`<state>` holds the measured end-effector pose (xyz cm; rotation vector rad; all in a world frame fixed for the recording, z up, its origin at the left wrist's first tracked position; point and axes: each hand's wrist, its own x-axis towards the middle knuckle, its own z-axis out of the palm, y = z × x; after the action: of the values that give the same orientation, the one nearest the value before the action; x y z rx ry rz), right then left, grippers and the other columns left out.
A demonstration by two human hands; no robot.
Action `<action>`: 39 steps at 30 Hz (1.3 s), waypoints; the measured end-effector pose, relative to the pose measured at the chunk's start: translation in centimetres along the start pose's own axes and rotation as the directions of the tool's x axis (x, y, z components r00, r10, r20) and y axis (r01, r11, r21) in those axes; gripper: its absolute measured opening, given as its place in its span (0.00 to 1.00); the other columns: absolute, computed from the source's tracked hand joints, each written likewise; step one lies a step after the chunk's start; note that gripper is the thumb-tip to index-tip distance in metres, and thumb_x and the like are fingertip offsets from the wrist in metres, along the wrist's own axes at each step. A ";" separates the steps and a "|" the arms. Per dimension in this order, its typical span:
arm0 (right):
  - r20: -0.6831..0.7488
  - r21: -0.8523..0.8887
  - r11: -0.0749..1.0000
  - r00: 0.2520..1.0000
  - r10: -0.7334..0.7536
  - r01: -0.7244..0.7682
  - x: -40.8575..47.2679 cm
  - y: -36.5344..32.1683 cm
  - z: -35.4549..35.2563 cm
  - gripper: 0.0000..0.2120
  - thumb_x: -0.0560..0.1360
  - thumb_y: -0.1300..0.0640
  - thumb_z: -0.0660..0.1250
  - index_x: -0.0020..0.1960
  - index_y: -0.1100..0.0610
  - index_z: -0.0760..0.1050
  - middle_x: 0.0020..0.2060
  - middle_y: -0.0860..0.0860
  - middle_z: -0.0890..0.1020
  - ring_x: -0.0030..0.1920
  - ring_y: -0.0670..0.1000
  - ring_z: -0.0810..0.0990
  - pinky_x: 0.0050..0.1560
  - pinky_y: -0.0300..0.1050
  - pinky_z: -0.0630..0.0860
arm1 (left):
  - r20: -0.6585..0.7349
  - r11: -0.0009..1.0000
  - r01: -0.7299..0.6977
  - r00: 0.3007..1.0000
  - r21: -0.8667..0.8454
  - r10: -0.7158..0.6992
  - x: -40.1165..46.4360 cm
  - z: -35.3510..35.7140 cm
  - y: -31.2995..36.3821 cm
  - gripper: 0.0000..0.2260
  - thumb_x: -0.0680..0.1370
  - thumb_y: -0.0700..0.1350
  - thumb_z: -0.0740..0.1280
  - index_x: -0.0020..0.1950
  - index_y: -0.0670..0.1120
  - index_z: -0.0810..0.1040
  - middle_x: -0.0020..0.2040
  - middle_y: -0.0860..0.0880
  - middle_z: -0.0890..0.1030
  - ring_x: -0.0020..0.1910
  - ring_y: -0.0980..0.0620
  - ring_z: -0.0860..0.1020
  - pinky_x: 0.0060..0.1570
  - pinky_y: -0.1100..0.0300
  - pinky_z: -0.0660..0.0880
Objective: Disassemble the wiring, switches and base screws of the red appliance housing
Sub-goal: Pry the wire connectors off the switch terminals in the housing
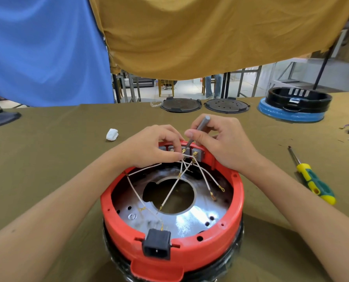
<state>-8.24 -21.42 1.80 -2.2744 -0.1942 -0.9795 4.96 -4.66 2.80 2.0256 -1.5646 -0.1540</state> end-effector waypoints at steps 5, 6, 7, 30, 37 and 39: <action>-0.003 0.013 1.000 1.000 -0.004 0.004 0.0 0.0 0.0 0.06 0.76 0.52 0.72 0.41 0.50 0.79 0.33 0.39 0.81 0.37 0.44 0.80 0.37 0.31 0.72 | 0.009 1.000 0.000 1.000 -0.004 0.000 0.0 0.0 -0.1 0.03 0.74 0.51 0.74 0.40 0.56 0.83 0.52 0.63 0.76 0.54 0.63 0.76 0.60 0.61 0.69; -0.001 0.009 1.000 1.000 -0.008 0.008 0.0 0.0 0.1 0.06 0.76 0.52 0.73 0.41 0.50 0.79 0.32 0.39 0.80 0.37 0.44 0.80 0.37 0.31 0.72 | 0.009 1.000 -0.001 1.000 -0.006 0.001 0.1 0.0 -0.2 0.03 0.74 0.50 0.74 0.40 0.55 0.83 0.52 0.63 0.76 0.54 0.63 0.76 0.60 0.60 0.70; 0.003 0.006 1.000 1.000 -0.010 0.010 0.0 0.0 0.0 0.06 0.76 0.52 0.72 0.42 0.51 0.80 0.32 0.39 0.80 0.36 0.44 0.80 0.36 0.30 0.72 | 0.009 1.000 -0.002 1.000 -0.009 0.002 0.1 0.0 -0.2 0.03 0.74 0.50 0.74 0.41 0.55 0.83 0.51 0.63 0.76 0.53 0.63 0.76 0.60 0.60 0.70; 0.003 0.252 0.905 0.936 0.353 -0.342 1.0 0.4 0.6 0.09 0.78 0.54 0.70 0.42 0.57 0.79 0.37 0.58 0.84 0.33 0.50 0.82 0.40 0.48 0.82 | 0.029 1.000 0.017 0.999 -0.026 -0.016 0.0 -0.1 0.3 0.03 0.74 0.48 0.74 0.41 0.53 0.83 0.56 0.58 0.77 0.56 0.61 0.77 0.65 0.52 0.71; 0.023 -0.008 0.996 0.995 0.092 -0.092 0.3 -0.6 0.5 0.08 0.77 0.52 0.72 0.41 0.54 0.81 0.33 0.52 0.83 0.34 0.54 0.79 0.35 0.47 0.74 | 0.020 1.000 0.022 1.000 -0.013 -0.022 0.0 -0.1 0.5 0.03 0.74 0.48 0.75 0.42 0.51 0.83 0.51 0.60 0.76 0.53 0.60 0.77 0.62 0.52 0.71; 0.036 -0.034 0.996 0.996 0.085 -0.084 0.5 -0.7 0.5 0.08 0.77 0.51 0.71 0.41 0.54 0.80 0.33 0.52 0.82 0.33 0.52 0.79 0.34 0.46 0.74 | 0.022 1.000 0.022 1.000 -0.011 -0.022 0.0 -0.1 0.5 0.03 0.74 0.48 0.75 0.42 0.51 0.83 0.50 0.60 0.76 0.53 0.59 0.77 0.62 0.52 0.71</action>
<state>-7.86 -20.65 2.23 -2.3118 -0.0973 -0.9029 4.58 -4.67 3.10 2.0395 -1.5519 -0.1935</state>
